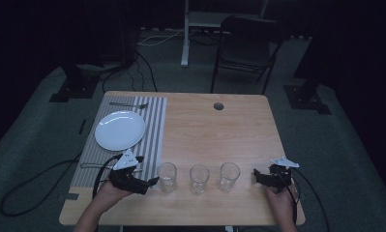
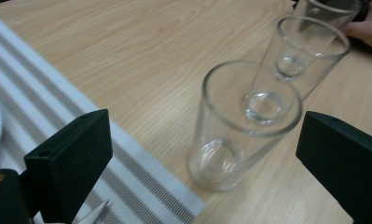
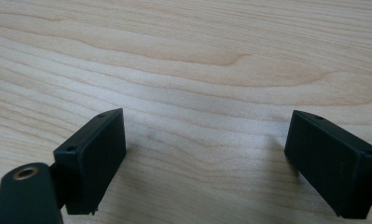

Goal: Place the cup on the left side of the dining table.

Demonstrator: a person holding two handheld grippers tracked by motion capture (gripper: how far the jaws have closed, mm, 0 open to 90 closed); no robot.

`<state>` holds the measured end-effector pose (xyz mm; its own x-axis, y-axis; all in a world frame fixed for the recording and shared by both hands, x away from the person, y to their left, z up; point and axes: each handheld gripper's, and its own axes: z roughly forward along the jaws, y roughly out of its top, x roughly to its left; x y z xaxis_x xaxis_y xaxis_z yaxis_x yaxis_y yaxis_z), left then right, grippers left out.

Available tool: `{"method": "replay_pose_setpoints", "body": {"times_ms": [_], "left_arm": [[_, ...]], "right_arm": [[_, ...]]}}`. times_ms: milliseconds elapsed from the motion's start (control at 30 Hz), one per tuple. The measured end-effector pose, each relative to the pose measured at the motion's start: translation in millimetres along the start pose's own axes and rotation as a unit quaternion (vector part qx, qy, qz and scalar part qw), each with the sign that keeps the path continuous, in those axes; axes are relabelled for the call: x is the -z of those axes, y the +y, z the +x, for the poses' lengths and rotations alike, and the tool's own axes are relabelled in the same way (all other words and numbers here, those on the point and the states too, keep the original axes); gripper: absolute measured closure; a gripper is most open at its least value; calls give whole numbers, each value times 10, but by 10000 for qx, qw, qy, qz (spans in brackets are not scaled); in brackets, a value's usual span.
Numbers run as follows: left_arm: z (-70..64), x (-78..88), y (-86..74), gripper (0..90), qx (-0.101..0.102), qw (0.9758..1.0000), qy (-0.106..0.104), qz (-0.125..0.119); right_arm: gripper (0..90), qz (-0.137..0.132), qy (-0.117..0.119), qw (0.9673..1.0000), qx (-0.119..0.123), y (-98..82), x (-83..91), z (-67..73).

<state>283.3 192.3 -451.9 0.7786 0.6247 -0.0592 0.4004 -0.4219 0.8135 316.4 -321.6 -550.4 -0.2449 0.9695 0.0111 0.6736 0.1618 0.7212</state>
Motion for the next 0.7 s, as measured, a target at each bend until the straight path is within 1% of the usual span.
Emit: {"method": "replay_pose_setpoints", "body": {"times_ms": [67,100,133,167,233,300,333,433,467,533,567,600,633,700], "left_arm": [[-6,-16,21,41,-17,10000,-12,-3],[-16,-35,46,41,-61,10000,-63,11],[-30,-66,82,40,-72,9999,-89,18],[-30,-66,82,40,-72,9999,-89,18],[-52,-112,141,41,-125,9998,-158,36],[-69,-136,174,41,-176,9997,-163,40],[-69,-136,174,41,-176,9997,-163,40],[-97,-174,228,41,-179,9994,-289,7],[-106,-184,241,41,-189,9994,-295,6],[-123,-214,268,41,-238,9992,-317,56],[-131,-229,282,41,-231,9992,-326,62],[-136,-246,298,41,-261,9990,-341,115],[-147,-260,314,41,-305,9990,-308,128],[-156,-282,348,41,-315,9987,-368,136]], "right_arm": [[120,-1,0,10000,3,0,0,0],[120,-1,0,10000,3,0,0,0],[121,-6,1,10000,0,0,-1,0],[120,-6,1,10000,0,0,-1,0],[120,-8,1,10000,2,-1,-1,-1],[120,-7,0,10000,4,-1,-1,-1],[120,-7,0,10000,4,-1,-1,-1],[120,-6,0,10000,2,0,-1,-1],[120,-6,0,10000,2,0,-1,-1],[121,-9,0,10000,6,-1,-2,-1],[120,-7,0,10000,5,-1,-1,-1],[120,-9,0,10000,5,-1,-2,-1],[120,-7,0,10000,3,-1,-1,-1],[120,-8,0,10000,6,-1,-1,-1]]}}
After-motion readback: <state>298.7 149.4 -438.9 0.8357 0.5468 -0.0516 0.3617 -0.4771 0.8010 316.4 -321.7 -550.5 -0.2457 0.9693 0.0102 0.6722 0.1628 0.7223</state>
